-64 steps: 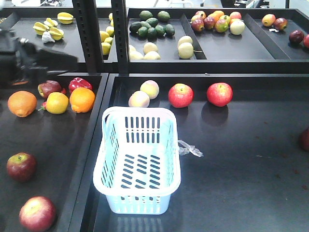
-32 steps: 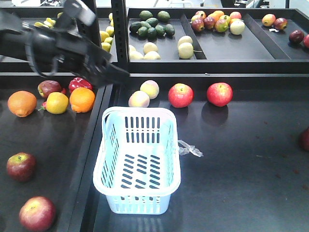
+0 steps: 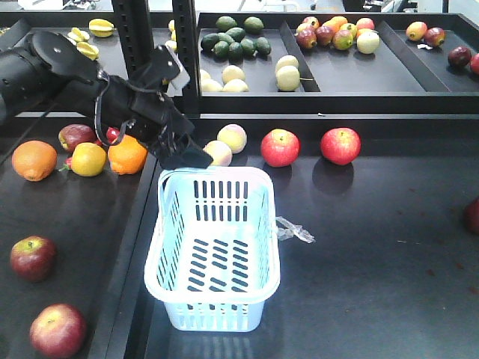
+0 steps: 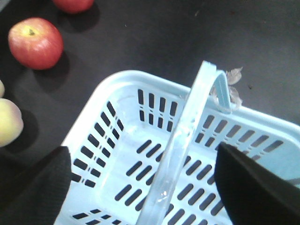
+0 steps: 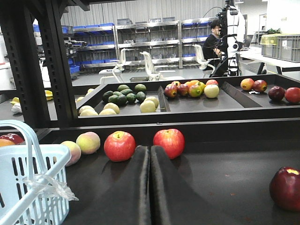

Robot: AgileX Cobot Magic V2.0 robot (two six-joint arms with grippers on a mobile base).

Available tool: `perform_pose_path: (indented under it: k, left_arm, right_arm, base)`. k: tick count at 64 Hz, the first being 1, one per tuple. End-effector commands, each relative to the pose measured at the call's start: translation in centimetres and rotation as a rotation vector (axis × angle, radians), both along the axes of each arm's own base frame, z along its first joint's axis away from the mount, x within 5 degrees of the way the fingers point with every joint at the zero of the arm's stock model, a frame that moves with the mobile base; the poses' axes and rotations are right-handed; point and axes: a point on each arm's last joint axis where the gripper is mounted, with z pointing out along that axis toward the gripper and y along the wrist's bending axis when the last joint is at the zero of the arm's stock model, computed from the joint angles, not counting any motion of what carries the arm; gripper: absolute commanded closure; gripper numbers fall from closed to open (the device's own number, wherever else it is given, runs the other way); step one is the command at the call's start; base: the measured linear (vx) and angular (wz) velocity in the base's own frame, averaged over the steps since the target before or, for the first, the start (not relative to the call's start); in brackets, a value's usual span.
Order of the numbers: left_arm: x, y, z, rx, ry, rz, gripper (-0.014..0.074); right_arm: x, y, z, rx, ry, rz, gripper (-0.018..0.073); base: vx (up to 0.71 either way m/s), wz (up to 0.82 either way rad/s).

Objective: Pick three apples into basket with both arms
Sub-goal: 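Reach the left gripper over the basket and grasp its handle, then lift the basket by its handle with the left gripper toward the robot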

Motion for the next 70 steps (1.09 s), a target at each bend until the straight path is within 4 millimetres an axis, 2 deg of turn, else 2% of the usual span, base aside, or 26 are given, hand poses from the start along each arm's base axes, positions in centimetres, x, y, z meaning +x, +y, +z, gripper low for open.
perform_pose_path:
  k: [1, 19, 34, 45, 61, 70]
  left_arm:
    - [-0.4, -0.4, 2.4, -0.033, -0.065, -0.006, 0.0014]
    - [1.1, -0.8, -1.3, 0.022, -0.024, -0.023, 0.0014]
    - [1.4, -0.9, -2.9, 0.029, 0.027, -0.036, 0.0058]
    - [1.2, -0.9, -2.4, 0.023, 0.029, -0.037, 0.0205]
    - [-0.6, -1.4, -0.6, -0.068, 0.121, -0.099, 0.0608]
    - [-1.8, -1.7, 1.4, -0.164, 0.184, -0.115, 0.0604]
  right_arm:
    - [-0.1, 0.1, 0.5, -0.008, -0.080, 0.010, 0.0564]
    - [-0.1, 0.1, 0.5, -0.008, -0.080, 0.010, 0.0564]
    - [-0.1, 0.1, 0.5, -0.008, -0.080, 0.010, 0.0564]
    - [-0.1, 0.1, 0.5, -0.008, -0.080, 0.010, 0.0564]
    - [-0.1, 0.1, 0.5, -0.008, -0.080, 0.010, 0.0564]
    - [-0.1, 0.1, 0.5, -0.008, -0.080, 0.010, 0.0564]
  base:
    - [0.00, 0.00]
    - [0.00, 0.00]
    - [0.00, 0.00]
    - [0.00, 0.00]
    - [0.00, 0.00]
    - [0.00, 0.00]
